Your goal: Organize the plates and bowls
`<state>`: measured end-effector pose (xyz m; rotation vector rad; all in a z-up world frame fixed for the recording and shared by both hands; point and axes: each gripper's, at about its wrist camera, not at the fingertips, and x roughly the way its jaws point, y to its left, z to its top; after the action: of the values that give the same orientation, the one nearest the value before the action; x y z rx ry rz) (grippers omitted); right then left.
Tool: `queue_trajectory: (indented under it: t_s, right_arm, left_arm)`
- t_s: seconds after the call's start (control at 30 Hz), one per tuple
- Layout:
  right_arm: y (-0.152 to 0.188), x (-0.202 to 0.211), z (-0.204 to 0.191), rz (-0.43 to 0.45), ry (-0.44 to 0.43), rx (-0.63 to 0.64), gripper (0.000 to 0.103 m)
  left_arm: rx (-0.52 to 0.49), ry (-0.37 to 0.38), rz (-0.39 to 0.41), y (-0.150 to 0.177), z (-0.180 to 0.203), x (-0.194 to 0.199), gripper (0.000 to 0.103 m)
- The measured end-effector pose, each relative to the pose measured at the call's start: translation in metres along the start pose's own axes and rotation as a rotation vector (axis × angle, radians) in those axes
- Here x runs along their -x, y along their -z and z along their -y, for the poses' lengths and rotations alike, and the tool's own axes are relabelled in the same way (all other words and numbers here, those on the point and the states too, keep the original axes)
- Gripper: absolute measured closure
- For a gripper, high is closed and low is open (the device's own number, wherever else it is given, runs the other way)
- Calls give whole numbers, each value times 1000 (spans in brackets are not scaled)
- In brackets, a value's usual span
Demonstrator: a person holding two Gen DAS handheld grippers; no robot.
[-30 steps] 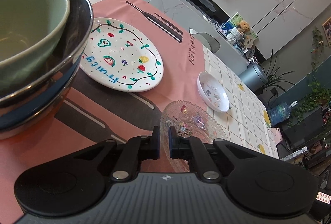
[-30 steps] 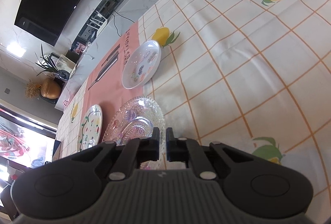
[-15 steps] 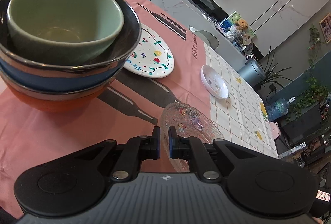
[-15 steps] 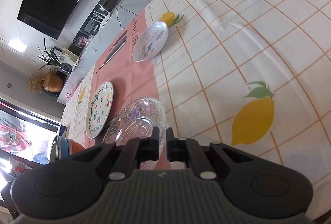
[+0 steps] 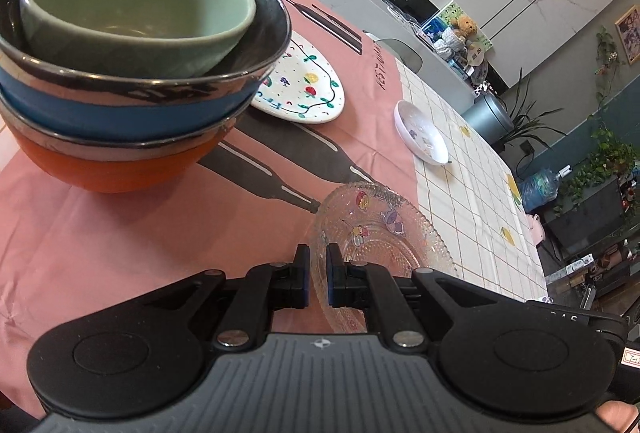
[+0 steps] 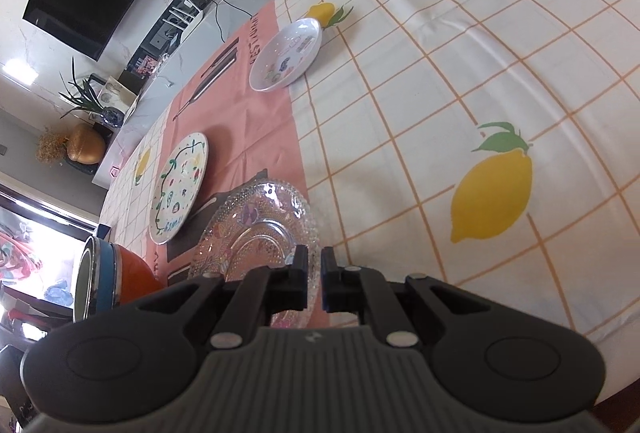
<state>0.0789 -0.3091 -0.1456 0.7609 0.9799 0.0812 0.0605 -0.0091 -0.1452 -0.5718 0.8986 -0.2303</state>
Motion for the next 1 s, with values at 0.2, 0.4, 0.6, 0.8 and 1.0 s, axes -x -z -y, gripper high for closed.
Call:
queue_trajectory:
  t_s: [0.2, 0.4, 0.6, 0.8, 1.0]
  right_arm:
    - [1, 2, 6, -1, 20, 0, 98]
    - [1, 2, 3, -2, 25, 12, 97]
    - [-1, 11, -10, 32, 36, 72, 76]
    - [-12, 23, -29, 66, 11, 126, 75]
    - [-22, 18, -51, 59, -66, 133, 75]
  left_arm:
    - [-25, -3, -6, 2, 3, -2, 94]
    - [-27, 0, -29, -1, 4, -2, 92]
    - [-102, 23, -8, -9, 11, 13, 74]
    - [-197, 41, 4, -32, 30, 40, 74]
    - [-223, 98, -23, -79, 38, 58, 74]
